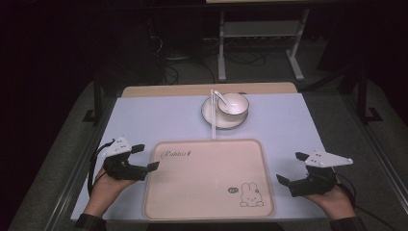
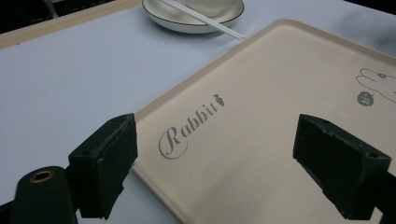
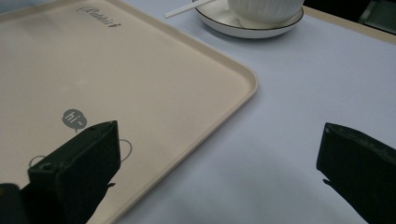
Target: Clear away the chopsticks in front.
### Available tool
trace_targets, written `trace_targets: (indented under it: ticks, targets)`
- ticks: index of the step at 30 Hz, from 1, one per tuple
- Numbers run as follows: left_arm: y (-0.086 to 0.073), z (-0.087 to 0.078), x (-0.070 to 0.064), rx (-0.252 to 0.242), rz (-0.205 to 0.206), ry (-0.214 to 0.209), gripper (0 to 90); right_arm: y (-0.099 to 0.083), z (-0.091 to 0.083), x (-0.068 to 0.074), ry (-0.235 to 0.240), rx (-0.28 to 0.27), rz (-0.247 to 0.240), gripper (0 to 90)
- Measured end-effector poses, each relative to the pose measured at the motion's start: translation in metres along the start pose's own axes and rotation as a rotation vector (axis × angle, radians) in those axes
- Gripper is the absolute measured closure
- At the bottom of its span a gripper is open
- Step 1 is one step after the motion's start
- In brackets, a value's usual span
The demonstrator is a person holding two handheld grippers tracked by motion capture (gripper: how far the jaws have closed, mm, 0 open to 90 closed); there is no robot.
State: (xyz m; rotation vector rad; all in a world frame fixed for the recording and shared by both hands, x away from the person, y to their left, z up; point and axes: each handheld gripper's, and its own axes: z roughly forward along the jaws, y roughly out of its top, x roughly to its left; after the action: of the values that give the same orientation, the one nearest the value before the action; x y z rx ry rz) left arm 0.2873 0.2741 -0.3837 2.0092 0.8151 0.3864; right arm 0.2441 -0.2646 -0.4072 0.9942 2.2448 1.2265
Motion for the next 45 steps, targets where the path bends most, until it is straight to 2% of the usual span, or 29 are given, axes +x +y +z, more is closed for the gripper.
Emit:
trace_targets:
  ticks: [10, 13, 15, 33, 40, 43, 44, 45]
  targets:
    - [0.023, 0.02, 0.002, -0.006, 0.01, -0.013, 13.7, 0.0, 0.002, 0.0, -0.002, 0.009, -0.003, 0.0]
    - [0.029, 0.03, 0.002, -0.011, 0.005, -0.016, 14.2, 0.0, 0.002, 0.0, -0.002, 0.009, -0.001, 0.0]
    - [0.033, 0.037, 0.001, 0.003, 0.012, -0.016, 14.2, 0.0, 0.003, 0.0, -0.001, 0.009, -0.001, 0.0]
    - [0.079, 0.091, -0.003, 0.027, 0.04, -0.038, 14.9, 0.0, 0.001, -0.001, -0.003, 0.001, 0.009, 0.0]
    - [0.098, 0.113, 0.0, 0.04, 0.052, -0.02, 19.2, 0.0, 0.002, -0.001, 0.001, 0.0, 0.006, 0.0]
    - [0.104, 0.124, 0.002, 0.041, 0.037, -0.017, 21.3, 0.0, 0.001, -0.001, 0.001, 0.0, 0.01, 0.0]
    - [0.106, 0.128, 0.003, 0.048, 0.024, -0.019, 26.0, 0.0, 0.001, -0.001, 0.002, -0.002, 0.011, 0.0]
    - [0.107, 0.132, 0.004, 0.054, 0.018, -0.018, 26.6, 0.0, 0.001, -0.001, 0.004, -0.003, 0.01, 0.0]
